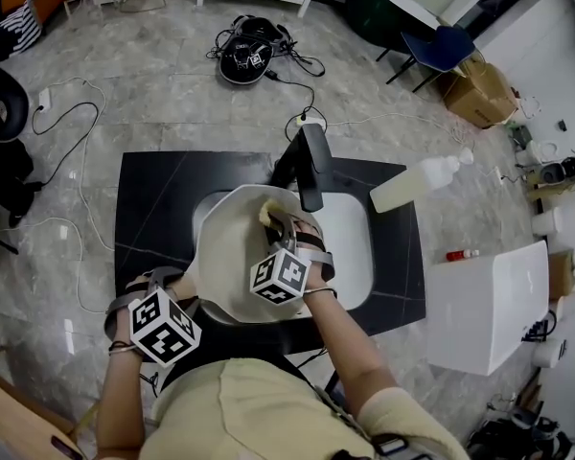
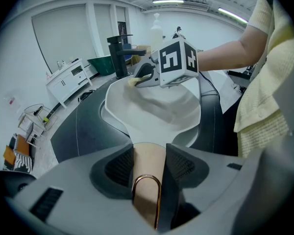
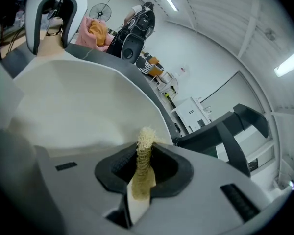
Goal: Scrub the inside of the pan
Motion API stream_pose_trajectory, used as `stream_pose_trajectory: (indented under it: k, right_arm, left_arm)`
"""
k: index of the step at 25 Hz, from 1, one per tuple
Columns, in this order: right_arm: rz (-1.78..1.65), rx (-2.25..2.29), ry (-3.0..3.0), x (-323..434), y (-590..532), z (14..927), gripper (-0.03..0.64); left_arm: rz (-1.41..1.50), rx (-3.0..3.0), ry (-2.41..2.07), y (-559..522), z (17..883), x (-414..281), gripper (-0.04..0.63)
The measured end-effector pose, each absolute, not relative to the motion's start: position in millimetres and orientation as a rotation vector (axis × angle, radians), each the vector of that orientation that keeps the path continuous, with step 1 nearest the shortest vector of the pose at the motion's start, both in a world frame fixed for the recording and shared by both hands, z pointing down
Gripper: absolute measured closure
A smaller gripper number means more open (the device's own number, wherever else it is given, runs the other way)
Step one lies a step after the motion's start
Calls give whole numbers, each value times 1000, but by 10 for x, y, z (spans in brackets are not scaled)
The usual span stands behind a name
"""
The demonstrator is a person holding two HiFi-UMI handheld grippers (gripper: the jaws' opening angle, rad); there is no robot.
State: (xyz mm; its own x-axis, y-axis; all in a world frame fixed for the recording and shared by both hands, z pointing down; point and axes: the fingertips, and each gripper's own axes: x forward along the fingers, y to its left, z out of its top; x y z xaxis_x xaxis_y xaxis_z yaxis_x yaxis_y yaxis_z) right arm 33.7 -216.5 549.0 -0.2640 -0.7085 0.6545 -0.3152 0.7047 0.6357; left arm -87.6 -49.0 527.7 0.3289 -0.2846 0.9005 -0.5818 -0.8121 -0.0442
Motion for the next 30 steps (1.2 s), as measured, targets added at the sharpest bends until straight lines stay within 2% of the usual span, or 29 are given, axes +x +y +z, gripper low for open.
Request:
stream_pose_trajectory:
  k: [6,17,30]
  right_arm:
    - [-323,834,-1896,488,-2062,5590,545]
    - [138,893,-1866,655,-2020,6035,545]
    - [321,938,-1895,520,-2156,6213,545]
  left_arm:
    - [1479,2313,-783,-487,5278,-872,383]
    - [1480,2310,-783,-488,5290,-869,383]
    - [1483,2312,-785,-483,5283,-872,383]
